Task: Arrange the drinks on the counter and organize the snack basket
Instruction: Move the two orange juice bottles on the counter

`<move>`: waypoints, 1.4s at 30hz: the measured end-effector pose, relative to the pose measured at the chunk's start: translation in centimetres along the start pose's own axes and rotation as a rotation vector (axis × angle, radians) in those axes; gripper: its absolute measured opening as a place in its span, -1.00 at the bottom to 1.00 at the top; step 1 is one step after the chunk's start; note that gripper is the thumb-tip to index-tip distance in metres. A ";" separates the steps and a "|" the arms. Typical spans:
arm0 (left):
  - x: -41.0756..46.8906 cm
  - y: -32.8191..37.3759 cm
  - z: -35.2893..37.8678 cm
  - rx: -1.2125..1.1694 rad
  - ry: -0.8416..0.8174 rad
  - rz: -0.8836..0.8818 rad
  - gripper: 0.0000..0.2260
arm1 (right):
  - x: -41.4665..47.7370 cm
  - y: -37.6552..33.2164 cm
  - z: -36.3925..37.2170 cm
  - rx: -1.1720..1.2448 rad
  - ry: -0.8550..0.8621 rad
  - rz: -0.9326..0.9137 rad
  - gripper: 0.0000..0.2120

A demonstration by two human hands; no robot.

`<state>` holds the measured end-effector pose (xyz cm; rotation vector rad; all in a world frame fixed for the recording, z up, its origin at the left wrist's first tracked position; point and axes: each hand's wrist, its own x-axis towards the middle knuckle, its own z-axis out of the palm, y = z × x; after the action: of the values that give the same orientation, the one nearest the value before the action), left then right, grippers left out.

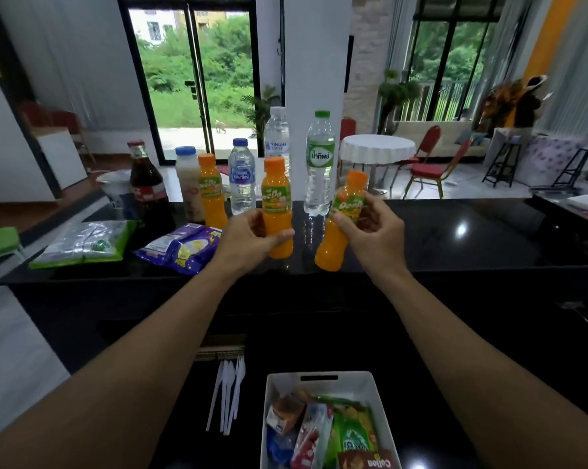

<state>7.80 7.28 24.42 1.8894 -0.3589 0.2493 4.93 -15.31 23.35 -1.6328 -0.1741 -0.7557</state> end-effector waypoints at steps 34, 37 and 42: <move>8.6 -5.7 4.5 0.229 0.138 -0.107 -0.35 | 8.7 9.5 4.5 -0.433 -0.270 0.061 -0.30; 9.1 -5.8 4.7 0.225 0.123 -0.111 -0.39 | 9.0 9.6 4.7 -0.446 -0.252 0.068 -0.36; 9.6 -6.0 5.0 0.252 0.124 -0.097 -0.42 | 9.5 10.1 4.9 -0.465 -0.253 0.095 -0.39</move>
<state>18.94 3.25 20.81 2.1205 -0.1563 0.3577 19.24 -15.89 20.24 -2.1642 -0.1034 -0.5377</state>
